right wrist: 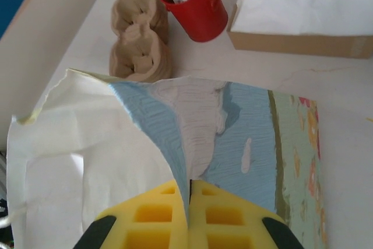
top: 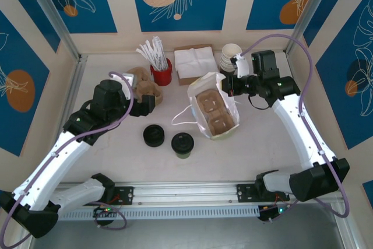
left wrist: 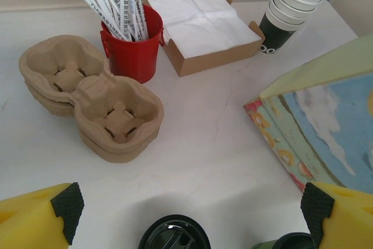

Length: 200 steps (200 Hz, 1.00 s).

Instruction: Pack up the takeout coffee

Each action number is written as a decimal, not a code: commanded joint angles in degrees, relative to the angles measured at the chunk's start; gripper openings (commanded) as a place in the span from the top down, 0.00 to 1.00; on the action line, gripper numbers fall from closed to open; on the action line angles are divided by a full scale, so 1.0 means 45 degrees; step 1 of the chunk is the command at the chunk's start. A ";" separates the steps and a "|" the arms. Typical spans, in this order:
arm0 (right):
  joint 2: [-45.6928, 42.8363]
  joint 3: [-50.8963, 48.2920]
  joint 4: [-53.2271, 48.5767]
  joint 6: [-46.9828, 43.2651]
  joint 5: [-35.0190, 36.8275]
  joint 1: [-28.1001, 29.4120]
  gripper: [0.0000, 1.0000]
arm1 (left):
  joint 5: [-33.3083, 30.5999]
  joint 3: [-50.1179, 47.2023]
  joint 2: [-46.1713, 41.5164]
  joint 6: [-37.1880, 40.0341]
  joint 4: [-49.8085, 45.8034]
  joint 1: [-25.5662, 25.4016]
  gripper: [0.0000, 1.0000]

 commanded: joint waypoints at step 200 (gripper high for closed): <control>-0.0474 0.0456 -0.1539 0.3761 0.1229 -0.0113 1.00 | 0.1470 0.3409 0.2790 -0.0190 -0.0178 -0.0671 0.18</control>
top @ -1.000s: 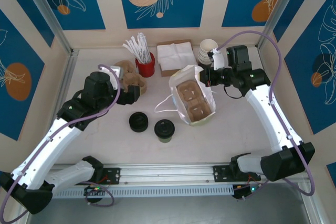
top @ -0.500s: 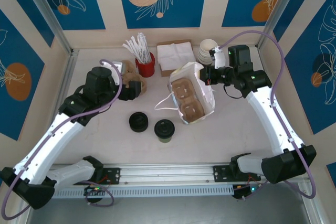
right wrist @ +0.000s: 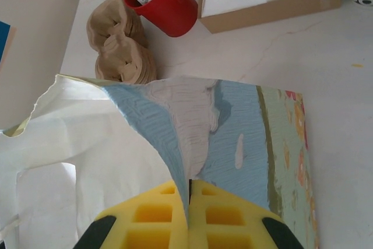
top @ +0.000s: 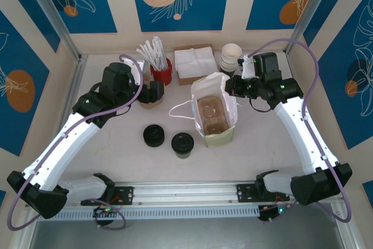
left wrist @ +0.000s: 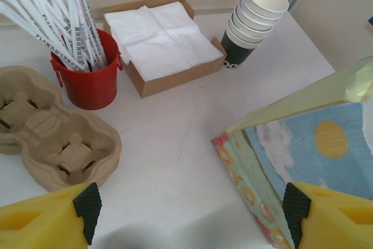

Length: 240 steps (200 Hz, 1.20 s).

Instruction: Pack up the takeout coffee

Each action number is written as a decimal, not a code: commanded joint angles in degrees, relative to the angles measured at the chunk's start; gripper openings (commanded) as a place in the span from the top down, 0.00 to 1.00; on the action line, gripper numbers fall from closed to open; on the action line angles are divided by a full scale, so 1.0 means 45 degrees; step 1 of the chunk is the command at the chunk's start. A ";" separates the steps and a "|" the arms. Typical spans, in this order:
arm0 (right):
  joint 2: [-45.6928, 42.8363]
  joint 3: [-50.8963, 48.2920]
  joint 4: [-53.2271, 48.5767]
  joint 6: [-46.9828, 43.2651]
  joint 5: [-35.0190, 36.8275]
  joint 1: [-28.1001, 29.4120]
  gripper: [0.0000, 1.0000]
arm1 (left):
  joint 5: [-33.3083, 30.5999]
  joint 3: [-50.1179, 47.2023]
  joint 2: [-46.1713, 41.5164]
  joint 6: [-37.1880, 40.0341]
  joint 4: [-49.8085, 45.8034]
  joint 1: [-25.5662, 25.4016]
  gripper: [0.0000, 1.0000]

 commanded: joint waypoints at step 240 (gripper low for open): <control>-0.0045 0.0031 -0.1779 -0.0530 0.0401 -0.3554 0.51 | -0.4209 0.0890 0.0702 -0.1993 -0.2466 -0.4072 0.19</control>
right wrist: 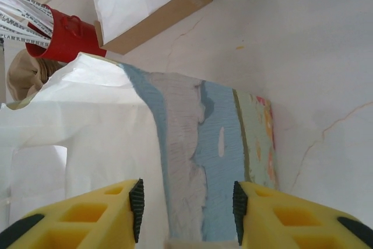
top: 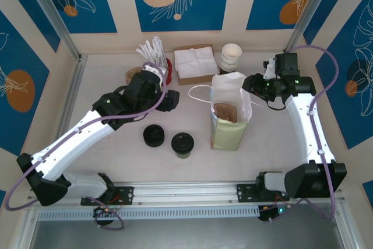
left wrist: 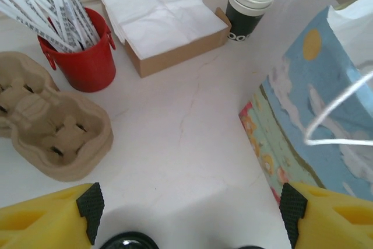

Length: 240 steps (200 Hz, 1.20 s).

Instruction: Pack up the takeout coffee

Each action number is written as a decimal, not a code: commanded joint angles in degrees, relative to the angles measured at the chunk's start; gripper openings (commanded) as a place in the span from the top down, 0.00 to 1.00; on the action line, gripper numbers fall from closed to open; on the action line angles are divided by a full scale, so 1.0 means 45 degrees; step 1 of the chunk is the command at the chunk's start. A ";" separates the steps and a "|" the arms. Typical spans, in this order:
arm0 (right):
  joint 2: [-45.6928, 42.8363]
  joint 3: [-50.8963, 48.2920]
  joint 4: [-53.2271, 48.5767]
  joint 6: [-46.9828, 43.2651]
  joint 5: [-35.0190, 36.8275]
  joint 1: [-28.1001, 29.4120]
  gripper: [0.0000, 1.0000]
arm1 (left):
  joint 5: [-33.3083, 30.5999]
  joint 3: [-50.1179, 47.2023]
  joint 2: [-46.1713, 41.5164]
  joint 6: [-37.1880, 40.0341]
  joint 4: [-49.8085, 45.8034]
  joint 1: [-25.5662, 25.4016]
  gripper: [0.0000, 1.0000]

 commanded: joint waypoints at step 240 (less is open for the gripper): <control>-0.0287 0.0690 -0.0982 -0.0952 -0.1316 -0.0086 0.48 | -0.1645 -0.3878 0.1396 -0.4847 -0.0787 -0.5221 0.00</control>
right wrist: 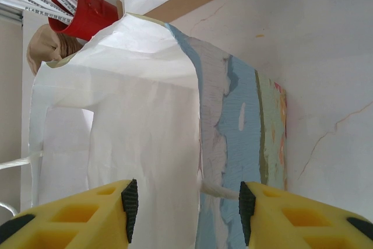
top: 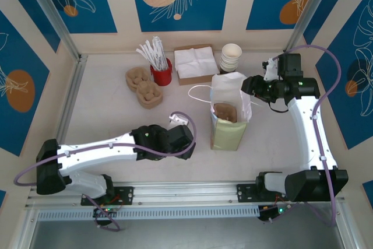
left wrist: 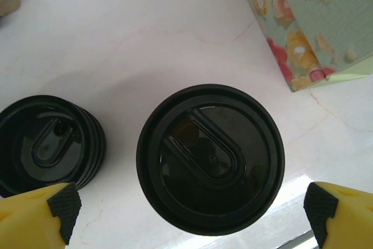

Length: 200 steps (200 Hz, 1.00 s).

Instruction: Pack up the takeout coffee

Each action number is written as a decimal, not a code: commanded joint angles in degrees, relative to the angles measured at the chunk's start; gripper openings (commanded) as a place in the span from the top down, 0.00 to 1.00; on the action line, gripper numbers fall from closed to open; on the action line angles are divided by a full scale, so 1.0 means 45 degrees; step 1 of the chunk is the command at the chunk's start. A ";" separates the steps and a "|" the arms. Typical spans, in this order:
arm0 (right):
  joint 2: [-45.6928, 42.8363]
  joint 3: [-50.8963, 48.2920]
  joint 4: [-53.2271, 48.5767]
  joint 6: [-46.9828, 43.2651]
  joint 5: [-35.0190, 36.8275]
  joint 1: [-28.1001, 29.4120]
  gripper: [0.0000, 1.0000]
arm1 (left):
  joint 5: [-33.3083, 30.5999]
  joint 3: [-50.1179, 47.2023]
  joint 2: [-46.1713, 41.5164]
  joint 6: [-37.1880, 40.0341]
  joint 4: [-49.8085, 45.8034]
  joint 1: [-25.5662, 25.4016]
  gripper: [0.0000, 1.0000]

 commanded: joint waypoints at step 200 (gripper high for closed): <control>0.0092 0.0224 -0.0110 -0.0202 -0.0492 -0.0272 0.48 | 0.0411 0.1130 0.2037 -0.1217 -0.0596 -0.0077 0.20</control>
